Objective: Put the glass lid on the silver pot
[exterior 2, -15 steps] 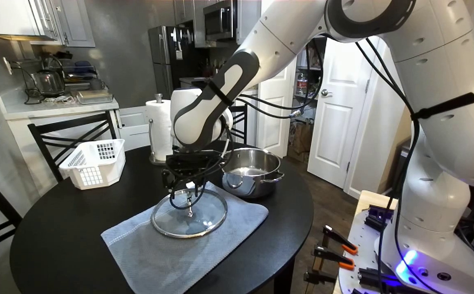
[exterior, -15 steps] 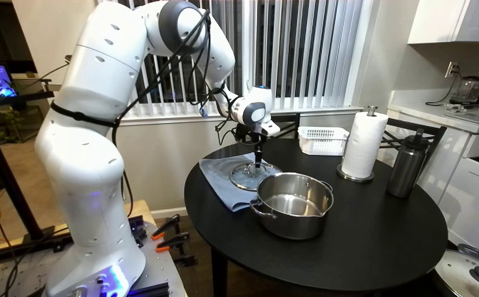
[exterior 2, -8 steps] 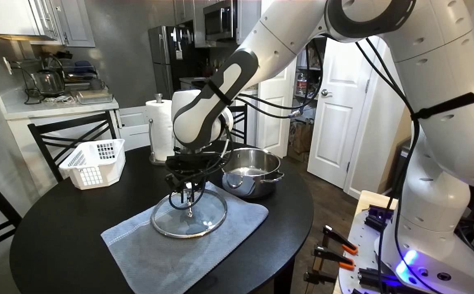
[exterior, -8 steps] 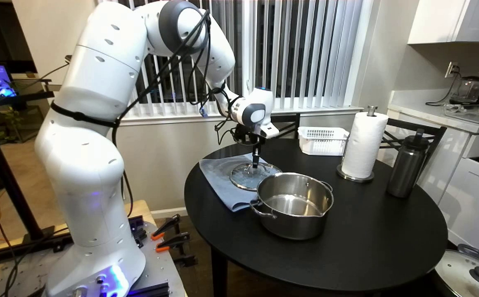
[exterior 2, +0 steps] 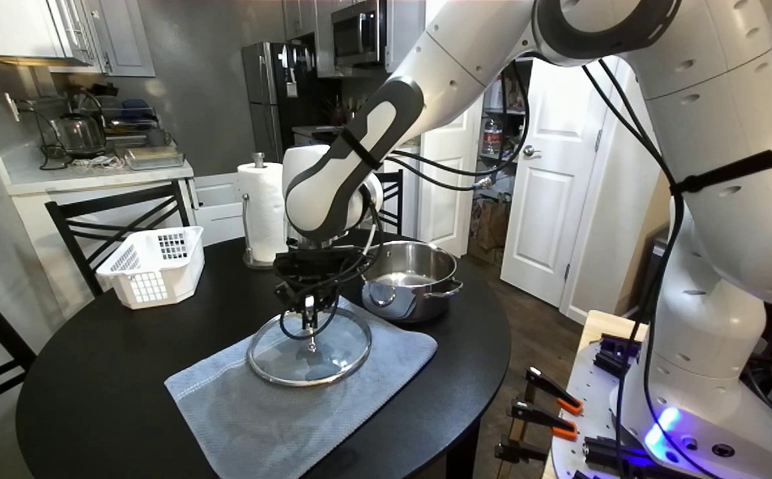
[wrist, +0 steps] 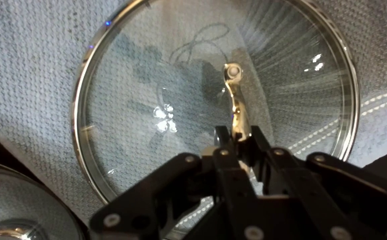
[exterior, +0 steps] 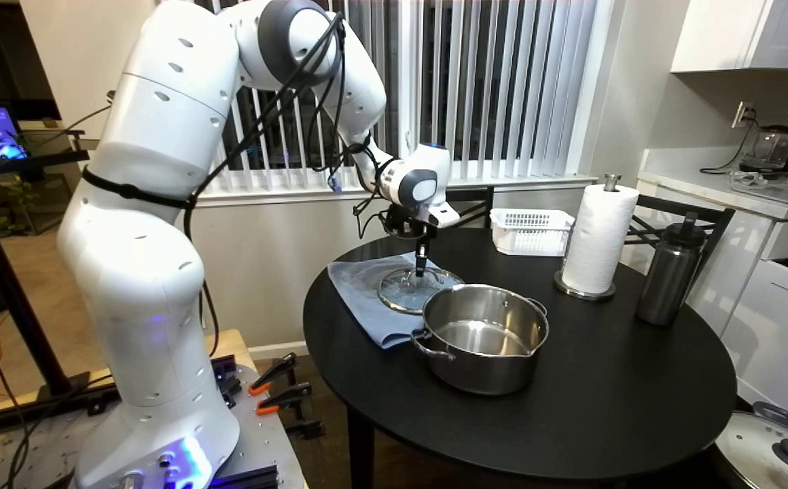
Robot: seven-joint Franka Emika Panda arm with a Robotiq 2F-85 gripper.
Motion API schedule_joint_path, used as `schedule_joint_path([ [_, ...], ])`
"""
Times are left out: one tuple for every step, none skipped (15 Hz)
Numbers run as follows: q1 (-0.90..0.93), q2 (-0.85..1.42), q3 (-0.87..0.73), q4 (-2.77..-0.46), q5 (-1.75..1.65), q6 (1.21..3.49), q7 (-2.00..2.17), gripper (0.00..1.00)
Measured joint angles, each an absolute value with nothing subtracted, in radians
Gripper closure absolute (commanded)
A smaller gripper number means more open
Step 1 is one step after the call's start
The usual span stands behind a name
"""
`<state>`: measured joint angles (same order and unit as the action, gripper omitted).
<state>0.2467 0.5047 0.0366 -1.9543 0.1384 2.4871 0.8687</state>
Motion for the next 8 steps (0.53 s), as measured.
schedule_joint_path([
  [0.253, 0.492, 0.031, -1.964, 0.133, 2.489, 0.869, 0.93],
  [0.261, 0.475, 0.026, -1.975, 0.122, 2.489, 0.871, 0.93],
  [0.27, 0.454, 0.021, -1.986, 0.106, 2.49, 0.877, 0.93],
  [0.279, 0.43, 0.018, -1.999, 0.091, 2.49, 0.881, 0.93],
  [0.285, 0.404, 0.017, -2.011, 0.077, 2.489, 0.883, 0.93],
  [0.291, 0.379, 0.017, -2.022, 0.064, 2.489, 0.885, 0.93],
  [0.295, 0.355, 0.018, -2.032, 0.053, 2.488, 0.886, 0.93],
  [0.296, 0.333, 0.019, -2.041, 0.048, 2.486, 0.886, 0.93],
])
